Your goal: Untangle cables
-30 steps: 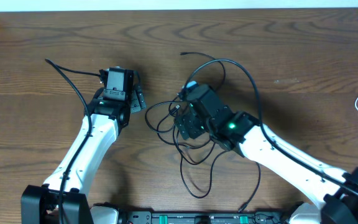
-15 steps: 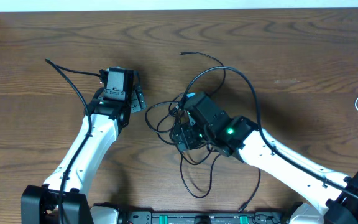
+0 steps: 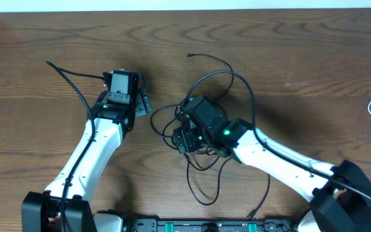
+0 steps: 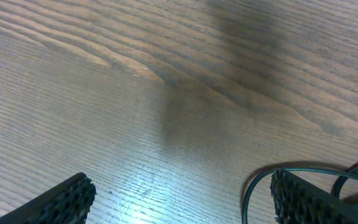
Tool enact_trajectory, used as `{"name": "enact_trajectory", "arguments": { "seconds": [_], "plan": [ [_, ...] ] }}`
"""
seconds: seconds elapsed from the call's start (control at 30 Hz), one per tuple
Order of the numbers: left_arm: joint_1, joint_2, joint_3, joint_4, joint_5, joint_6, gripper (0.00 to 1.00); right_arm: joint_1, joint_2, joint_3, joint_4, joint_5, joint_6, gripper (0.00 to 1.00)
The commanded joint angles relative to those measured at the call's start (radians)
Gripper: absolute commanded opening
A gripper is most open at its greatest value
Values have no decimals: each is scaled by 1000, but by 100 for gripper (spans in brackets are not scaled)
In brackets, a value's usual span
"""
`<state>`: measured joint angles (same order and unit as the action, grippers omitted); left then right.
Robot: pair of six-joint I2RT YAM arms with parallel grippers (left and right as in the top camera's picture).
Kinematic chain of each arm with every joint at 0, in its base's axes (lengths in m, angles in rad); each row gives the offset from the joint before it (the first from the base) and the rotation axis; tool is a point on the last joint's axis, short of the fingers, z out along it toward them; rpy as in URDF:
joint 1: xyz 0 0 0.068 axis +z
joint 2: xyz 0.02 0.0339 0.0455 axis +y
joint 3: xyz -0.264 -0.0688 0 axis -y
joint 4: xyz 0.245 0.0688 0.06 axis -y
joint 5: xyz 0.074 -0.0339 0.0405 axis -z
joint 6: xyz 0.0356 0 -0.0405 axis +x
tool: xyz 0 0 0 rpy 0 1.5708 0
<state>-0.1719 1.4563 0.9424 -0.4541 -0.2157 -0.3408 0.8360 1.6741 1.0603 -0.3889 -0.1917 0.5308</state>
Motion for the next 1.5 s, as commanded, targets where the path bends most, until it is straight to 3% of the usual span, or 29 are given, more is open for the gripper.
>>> {"name": "enact_trajectory", "arguments": {
  "seconds": [0.0,0.2,0.3,0.7,1.23,1.47],
  "plan": [
    [3,-15,11,-6,-13,-9,91,27,21,-2,6,-27,23,59],
    [3,-15,11,-6,-13,-9,91,30,21,-2,12,-24,23,16],
    [3,-15,11,-6,-13,-9,91,30,21,-2,12,-24,23,1],
    [3,-15,11,-6,-13,-9,91,-52,3,34,11,4,-9,1],
    [3,-15,11,-6,-13,-9,91,-337,-278,179,29,2,-129,1],
    [3,-15,11,-6,-13,-9,91,-406,-344,200,139,2,-128,1]
  ]
}}
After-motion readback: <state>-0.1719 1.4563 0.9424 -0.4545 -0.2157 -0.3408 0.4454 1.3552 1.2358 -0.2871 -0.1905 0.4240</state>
